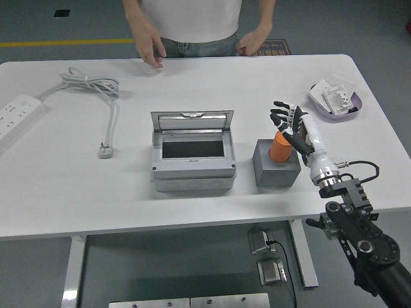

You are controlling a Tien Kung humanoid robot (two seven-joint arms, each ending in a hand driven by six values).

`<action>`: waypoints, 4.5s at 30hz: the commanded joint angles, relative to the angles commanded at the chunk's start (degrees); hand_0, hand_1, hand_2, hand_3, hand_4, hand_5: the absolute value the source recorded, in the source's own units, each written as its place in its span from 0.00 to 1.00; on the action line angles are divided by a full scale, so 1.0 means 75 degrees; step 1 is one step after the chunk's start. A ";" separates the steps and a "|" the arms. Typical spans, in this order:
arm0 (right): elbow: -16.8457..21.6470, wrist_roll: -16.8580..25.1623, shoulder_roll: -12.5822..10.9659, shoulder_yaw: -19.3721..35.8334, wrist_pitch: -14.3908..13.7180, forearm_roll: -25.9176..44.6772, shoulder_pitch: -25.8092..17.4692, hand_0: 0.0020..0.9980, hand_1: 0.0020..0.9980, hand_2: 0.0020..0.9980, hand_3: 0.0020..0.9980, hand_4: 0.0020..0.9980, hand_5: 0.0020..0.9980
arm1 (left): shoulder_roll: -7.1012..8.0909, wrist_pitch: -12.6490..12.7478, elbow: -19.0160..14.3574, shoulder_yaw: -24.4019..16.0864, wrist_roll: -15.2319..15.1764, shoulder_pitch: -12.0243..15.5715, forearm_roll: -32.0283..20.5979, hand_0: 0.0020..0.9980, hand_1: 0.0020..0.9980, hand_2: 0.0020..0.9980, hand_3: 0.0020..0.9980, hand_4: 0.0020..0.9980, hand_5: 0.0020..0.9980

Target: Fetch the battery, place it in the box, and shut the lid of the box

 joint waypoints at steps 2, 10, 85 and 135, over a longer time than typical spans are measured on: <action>-0.0005 0.0000 0.0003 -0.0024 -0.0003 -0.0003 -0.0016 0.68 0.68 0.72 0.78 1.00 0.73 | 0.0001 0.0000 0.0000 0.0000 0.0001 0.0003 0.0001 0.64 0.66 0.72 0.85 0.89 0.66; -0.0025 0.0013 -0.0005 -0.0104 -0.0085 0.0049 -0.0054 0.67 0.68 0.71 0.78 1.00 0.67 | -0.0006 0.0009 0.0000 -0.0005 0.0021 0.0011 0.0016 0.64 0.66 0.72 0.85 0.89 0.66; -0.0282 0.0240 -0.0020 -0.0566 -0.0571 0.0627 -0.0351 0.60 0.64 0.65 0.71 0.55 0.18 | -0.0032 0.0012 0.0000 -0.0100 0.0020 -0.0004 0.0134 0.64 0.66 0.71 0.84 0.88 0.65; -0.0224 0.0252 -0.0026 -0.0512 -0.0580 0.0814 -0.0332 0.53 0.47 0.48 0.54 0.35 0.05 | -0.0017 0.0011 0.0000 -0.0118 0.0014 0.0001 0.0143 0.64 0.66 0.72 0.84 0.89 0.65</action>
